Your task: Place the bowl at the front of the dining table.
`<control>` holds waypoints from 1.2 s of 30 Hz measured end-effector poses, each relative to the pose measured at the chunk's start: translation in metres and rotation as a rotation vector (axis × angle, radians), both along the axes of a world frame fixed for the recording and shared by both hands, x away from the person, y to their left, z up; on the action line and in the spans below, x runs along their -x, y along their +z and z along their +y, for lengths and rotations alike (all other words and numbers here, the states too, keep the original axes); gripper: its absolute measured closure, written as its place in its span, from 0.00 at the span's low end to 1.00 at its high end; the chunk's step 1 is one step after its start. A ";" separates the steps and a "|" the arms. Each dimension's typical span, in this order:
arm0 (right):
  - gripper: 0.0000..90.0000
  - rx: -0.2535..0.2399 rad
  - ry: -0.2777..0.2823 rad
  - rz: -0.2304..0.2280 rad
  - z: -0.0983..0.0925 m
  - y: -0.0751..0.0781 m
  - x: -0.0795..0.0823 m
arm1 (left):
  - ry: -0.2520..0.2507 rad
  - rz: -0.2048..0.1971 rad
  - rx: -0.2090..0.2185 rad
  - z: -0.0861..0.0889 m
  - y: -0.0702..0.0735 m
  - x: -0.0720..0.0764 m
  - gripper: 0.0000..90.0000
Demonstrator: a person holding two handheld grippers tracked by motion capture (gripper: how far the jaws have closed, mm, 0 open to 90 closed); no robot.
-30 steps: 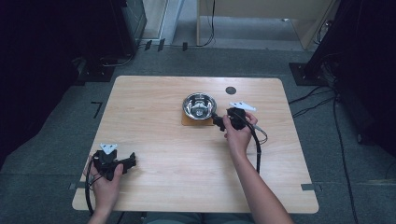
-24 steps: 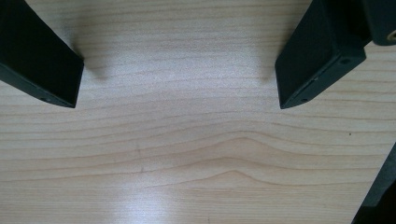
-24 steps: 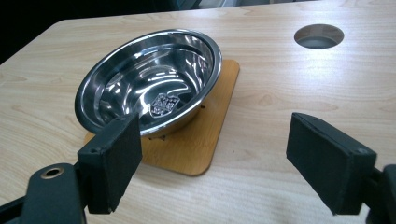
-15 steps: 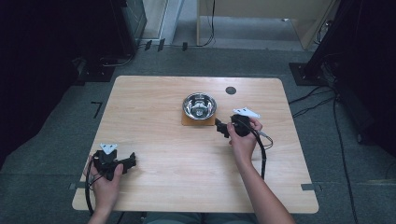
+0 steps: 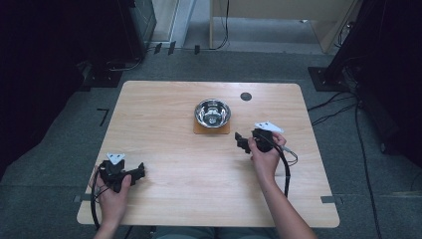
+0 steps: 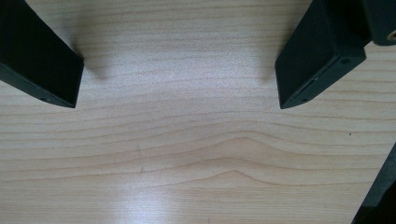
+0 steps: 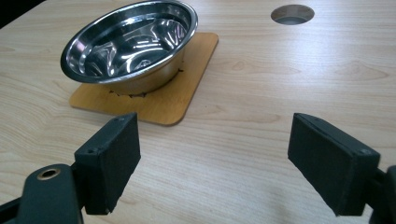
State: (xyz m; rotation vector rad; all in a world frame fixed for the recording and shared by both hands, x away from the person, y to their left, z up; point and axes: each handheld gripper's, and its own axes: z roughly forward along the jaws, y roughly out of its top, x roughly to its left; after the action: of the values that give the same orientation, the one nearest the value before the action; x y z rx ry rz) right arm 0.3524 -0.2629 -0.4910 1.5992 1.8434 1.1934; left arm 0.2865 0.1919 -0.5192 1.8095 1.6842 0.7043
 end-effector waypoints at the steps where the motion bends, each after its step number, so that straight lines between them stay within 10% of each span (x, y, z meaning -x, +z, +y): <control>1: 0.19 0.002 -0.001 0.002 -0.001 0.000 0.001 | 0.000 0.000 0.000 0.000 0.000 0.000 0.01; 36: 0.19 0.033 -0.041 0.026 -0.039 -0.017 0.037 | 0.001 -0.001 0.001 0.000 0.000 0.000 0.01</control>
State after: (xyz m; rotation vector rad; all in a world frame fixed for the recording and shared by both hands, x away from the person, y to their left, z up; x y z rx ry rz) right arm 0.3151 -0.3020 -0.5079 1.6333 1.8282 1.1236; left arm 0.2865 0.1919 -0.5193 1.8077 1.6843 0.7042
